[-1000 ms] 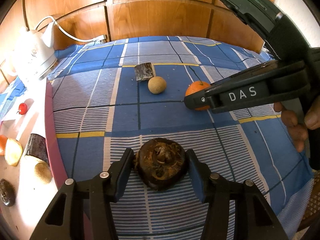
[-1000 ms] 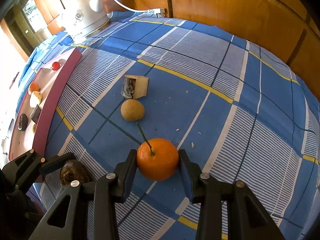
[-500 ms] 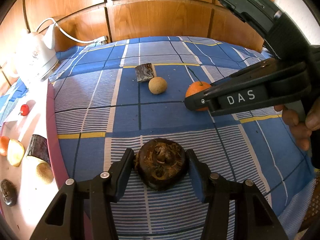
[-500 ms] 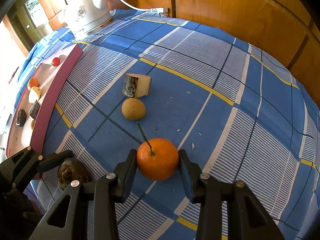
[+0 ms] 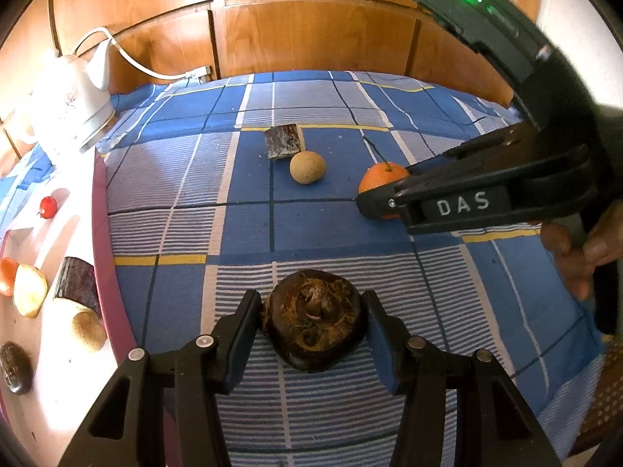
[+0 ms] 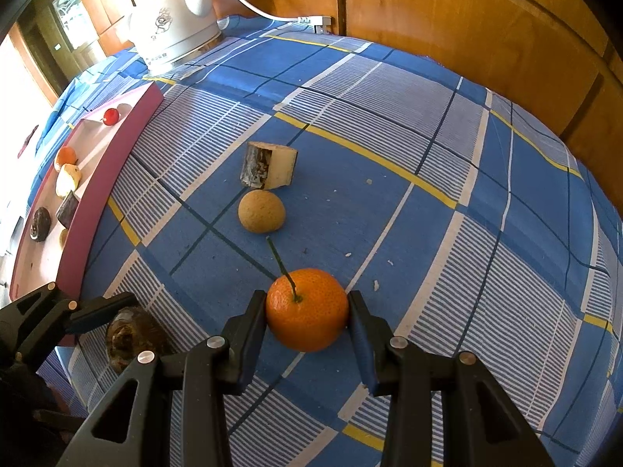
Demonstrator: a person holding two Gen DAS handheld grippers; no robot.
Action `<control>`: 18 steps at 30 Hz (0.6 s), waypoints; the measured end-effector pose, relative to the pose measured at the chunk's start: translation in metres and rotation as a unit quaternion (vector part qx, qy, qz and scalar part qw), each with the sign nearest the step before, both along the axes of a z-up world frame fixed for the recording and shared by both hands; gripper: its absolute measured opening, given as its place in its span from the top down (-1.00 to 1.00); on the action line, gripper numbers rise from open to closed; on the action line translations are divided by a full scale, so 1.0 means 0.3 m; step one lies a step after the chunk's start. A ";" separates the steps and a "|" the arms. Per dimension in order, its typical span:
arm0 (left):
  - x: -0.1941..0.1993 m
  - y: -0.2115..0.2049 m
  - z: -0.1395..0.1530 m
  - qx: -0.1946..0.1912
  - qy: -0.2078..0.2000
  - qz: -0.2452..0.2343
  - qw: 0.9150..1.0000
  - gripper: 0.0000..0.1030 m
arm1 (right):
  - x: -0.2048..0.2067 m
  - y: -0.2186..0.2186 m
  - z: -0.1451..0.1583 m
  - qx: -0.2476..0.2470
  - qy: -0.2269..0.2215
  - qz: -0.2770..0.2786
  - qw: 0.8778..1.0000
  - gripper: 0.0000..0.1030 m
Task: Organize fruits
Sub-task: 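Carry brown fruit toward tray with left tool while right tool holds tangerine, then lower the brown round fruit into the tray and open the left tool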
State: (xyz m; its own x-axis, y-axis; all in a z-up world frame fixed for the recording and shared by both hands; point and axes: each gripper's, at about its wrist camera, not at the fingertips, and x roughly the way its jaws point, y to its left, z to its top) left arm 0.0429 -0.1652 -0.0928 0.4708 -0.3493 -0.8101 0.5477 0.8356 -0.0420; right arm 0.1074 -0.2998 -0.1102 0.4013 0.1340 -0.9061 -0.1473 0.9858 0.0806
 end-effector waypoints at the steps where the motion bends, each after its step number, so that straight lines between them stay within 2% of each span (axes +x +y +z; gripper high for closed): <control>1: -0.003 0.003 0.011 -0.005 -0.001 -0.001 1.000 -0.02 | 0.000 0.000 0.000 0.000 0.000 0.000 1.000 0.20; 5: -0.013 0.023 0.080 -0.027 -0.013 -0.001 1.000 -0.02 | -0.001 -0.001 0.000 0.000 -0.001 0.000 1.000 0.20; 9: 0.015 0.103 0.175 -0.069 -0.012 0.026 0.997 -0.03 | -0.002 0.000 0.001 -0.001 -0.001 0.000 1.000 0.20; 14: 0.113 0.289 0.290 -0.126 -0.018 0.100 0.987 -0.03 | -0.005 0.001 0.003 -0.003 0.000 -0.001 1.000 0.20; 18: 0.223 0.423 0.298 -0.130 -0.017 0.165 0.977 -0.03 | -0.006 0.002 0.003 -0.005 0.000 -0.001 1.000 0.20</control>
